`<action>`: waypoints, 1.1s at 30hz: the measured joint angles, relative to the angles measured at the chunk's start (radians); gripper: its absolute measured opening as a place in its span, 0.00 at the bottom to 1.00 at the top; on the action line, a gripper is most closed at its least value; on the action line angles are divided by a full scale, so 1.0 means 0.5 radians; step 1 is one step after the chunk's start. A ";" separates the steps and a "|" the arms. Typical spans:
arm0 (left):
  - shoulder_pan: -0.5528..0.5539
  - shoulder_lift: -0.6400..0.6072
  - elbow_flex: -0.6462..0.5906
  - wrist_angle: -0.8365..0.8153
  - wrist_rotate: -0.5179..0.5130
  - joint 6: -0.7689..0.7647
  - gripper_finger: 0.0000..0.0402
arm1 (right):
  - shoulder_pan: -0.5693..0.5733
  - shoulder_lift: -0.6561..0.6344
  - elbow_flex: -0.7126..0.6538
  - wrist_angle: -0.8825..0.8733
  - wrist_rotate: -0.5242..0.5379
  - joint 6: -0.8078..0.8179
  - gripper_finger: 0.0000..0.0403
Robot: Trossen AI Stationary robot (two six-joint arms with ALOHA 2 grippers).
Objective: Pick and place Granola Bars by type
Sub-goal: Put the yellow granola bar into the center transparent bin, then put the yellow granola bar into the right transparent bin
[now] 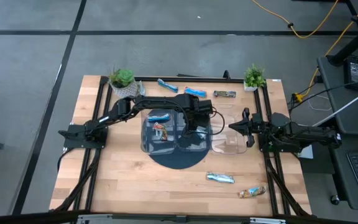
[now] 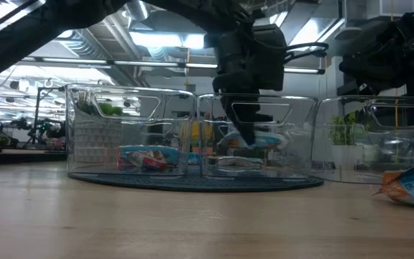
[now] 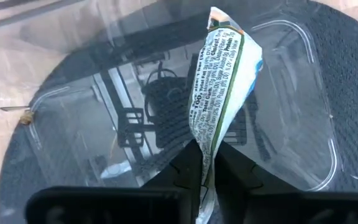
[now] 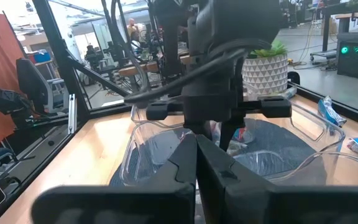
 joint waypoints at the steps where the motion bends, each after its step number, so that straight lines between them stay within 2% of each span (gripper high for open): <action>1: 0.000 0.000 0.000 -0.001 0.000 0.000 0.10 | -0.001 0.000 0.000 0.000 0.000 0.000 0.02; 8: -0.001 0.000 0.000 -0.048 -0.001 -0.009 0.19 | 0.000 0.000 0.000 0.000 0.000 0.000 0.02; 15: -0.001 -0.059 0.019 -0.227 -0.030 -0.047 0.26 | 0.000 0.000 0.000 0.000 0.000 0.000 0.02; 20: -0.003 -0.137 0.078 -0.286 -0.124 -0.098 0.27 | -0.001 0.000 0.000 -0.001 0.000 0.000 0.02; 26: 0.000 -0.264 0.138 -0.235 -0.126 -0.216 0.25 | -0.001 0.000 0.000 0.000 0.000 0.000 0.02; 33: 0.012 -0.286 0.242 -0.274 -0.124 -0.415 0.25 | 0.000 0.000 0.000 0.000 0.000 0.001 0.02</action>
